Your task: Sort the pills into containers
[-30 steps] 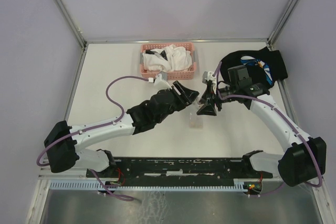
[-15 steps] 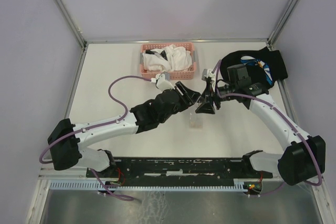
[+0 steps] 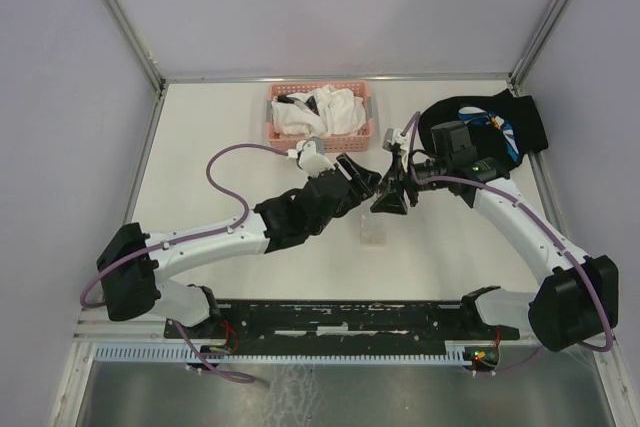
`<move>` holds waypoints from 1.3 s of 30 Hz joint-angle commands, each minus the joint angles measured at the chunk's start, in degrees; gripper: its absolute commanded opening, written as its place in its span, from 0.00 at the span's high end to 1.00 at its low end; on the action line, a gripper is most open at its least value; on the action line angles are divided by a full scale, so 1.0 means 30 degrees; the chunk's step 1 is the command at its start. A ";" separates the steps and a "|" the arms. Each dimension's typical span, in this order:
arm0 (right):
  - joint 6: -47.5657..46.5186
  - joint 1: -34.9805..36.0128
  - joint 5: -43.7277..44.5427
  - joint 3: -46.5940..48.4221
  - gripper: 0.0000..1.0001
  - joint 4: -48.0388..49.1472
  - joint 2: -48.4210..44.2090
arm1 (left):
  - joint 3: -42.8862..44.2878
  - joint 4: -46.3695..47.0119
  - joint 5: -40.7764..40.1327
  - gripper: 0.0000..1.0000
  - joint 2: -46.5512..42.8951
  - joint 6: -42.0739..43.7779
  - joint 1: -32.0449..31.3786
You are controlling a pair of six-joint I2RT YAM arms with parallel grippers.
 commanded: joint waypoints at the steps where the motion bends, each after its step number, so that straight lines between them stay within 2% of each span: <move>1: 0.0510 0.0169 0.0034 -0.0015 0.98 0.1117 -0.0044 | 0.0869 -0.0123 -0.1508 0.30 0.0492 -0.0303 -0.0196; 12: 0.0531 0.0321 0.0163 -0.0020 0.98 0.1114 0.0061 | 0.0753 0.0251 -0.2598 0.27 -0.0027 -0.0391 -0.0188; 23: 0.0575 0.0325 0.0311 -0.0027 0.98 0.1157 0.0080 | 0.0567 0.0243 -0.2516 0.38 -0.0024 -0.1258 -0.0187; 28: 0.0965 0.0352 0.0231 -0.0071 0.98 0.1405 0.0149 | 0.0401 0.0628 -0.2023 0.54 0.0104 -0.1302 -0.0195; 32: 0.2260 0.0327 -0.0616 -0.0115 0.98 0.2108 0.0399 | -0.0155 0.1729 -0.1809 0.80 0.0014 -0.0535 -0.0188; 34: 0.3208 0.0302 -0.1208 -0.0130 0.98 0.2621 0.0667 | -0.0826 0.2878 -0.1712 0.90 -0.0235 0.0241 -0.0181; 36: 0.4478 0.0205 -0.1997 -0.0234 0.98 0.3517 0.0912 | -0.1800 0.4569 -0.1457 0.95 -0.0608 0.1302 -0.0187; 39: 0.6907 0.0021 -0.3433 -0.0640 0.98 0.5577 0.1139 | -0.3709 0.8270 -0.0614 0.97 -0.1391 0.3262 -0.0158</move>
